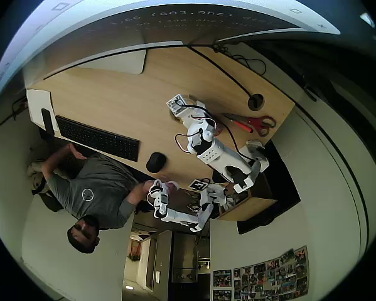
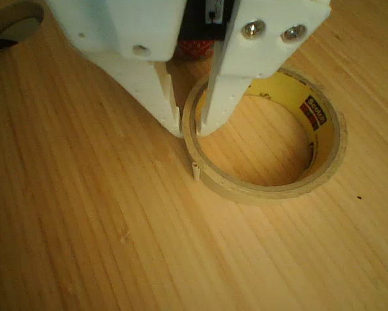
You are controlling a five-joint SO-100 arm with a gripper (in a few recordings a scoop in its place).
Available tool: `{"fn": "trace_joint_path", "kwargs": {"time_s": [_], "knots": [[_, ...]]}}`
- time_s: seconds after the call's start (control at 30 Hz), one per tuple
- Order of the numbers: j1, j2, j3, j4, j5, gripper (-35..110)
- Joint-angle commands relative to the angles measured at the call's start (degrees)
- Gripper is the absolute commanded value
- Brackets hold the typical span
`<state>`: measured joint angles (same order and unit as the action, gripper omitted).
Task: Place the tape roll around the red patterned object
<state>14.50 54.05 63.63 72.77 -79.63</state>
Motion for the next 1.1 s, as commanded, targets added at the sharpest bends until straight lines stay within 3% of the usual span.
{"fn": "trace_joint_path", "kwargs": {"time_s": [0.0, 0.8, 1.07], "knots": [[-0.09, 1.93, -2.02, 0.44, -1.67, 0], [-0.88, -0.62, -31.38, 23.12, -4.83, 0], [-2.9, 8.26, -26.37, 23.47, -7.47, 0]]}}
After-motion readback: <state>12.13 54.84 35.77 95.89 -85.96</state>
